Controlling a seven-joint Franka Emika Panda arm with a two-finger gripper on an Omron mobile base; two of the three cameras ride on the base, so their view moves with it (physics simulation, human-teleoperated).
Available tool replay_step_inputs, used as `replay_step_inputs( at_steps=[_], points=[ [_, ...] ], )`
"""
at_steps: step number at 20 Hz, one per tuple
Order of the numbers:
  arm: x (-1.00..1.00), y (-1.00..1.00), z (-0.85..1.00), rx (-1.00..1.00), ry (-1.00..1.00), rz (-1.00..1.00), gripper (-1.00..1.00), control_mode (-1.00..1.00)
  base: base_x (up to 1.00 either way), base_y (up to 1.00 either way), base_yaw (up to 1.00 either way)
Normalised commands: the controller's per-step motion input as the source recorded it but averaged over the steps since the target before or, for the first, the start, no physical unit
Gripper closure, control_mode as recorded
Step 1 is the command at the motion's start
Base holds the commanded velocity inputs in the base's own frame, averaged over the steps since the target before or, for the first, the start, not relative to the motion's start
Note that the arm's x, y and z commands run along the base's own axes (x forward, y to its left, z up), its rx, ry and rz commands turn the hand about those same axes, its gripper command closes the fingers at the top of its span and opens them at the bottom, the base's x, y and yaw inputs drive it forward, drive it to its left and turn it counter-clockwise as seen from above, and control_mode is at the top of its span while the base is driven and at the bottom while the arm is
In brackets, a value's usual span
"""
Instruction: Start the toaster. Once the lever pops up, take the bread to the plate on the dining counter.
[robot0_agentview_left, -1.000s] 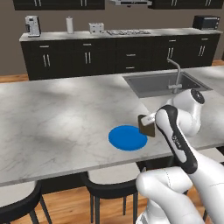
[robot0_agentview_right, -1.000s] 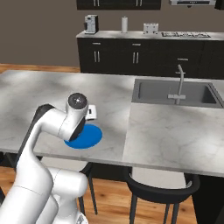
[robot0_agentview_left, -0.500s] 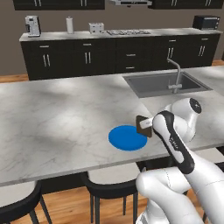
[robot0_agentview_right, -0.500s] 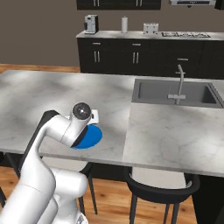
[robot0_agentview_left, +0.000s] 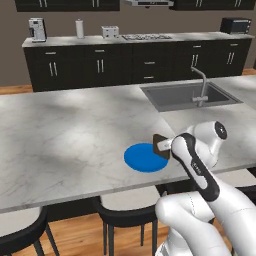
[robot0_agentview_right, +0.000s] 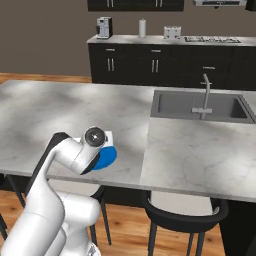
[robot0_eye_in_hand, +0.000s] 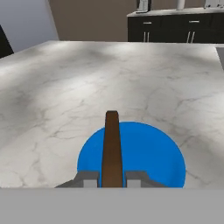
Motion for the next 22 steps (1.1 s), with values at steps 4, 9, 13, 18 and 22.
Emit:
replay_step_inputs(
  at_steps=[4,9,13,18,22],
  points=[
    [0.19,0.0,-0.01,0.06,0.03,0.05,1.0,-1.0,0.0,0.0,0.0],
    [0.2,0.0,-0.09,0.01,0.0,0.04,1.0,-1.0,0.0,0.0,0.0],
    [0.19,0.03,-0.13,0.0,0.0,0.02,1.0,-1.0,0.0,0.0,0.0],
    [0.22,0.07,-0.18,0.0,0.0,0.01,1.0,-1.0,0.0,0.0,0.0],
    [0.1,0.09,-0.24,0.0,0.0,0.01,1.0,-1.0,0.0,0.0,0.0]
  ],
)
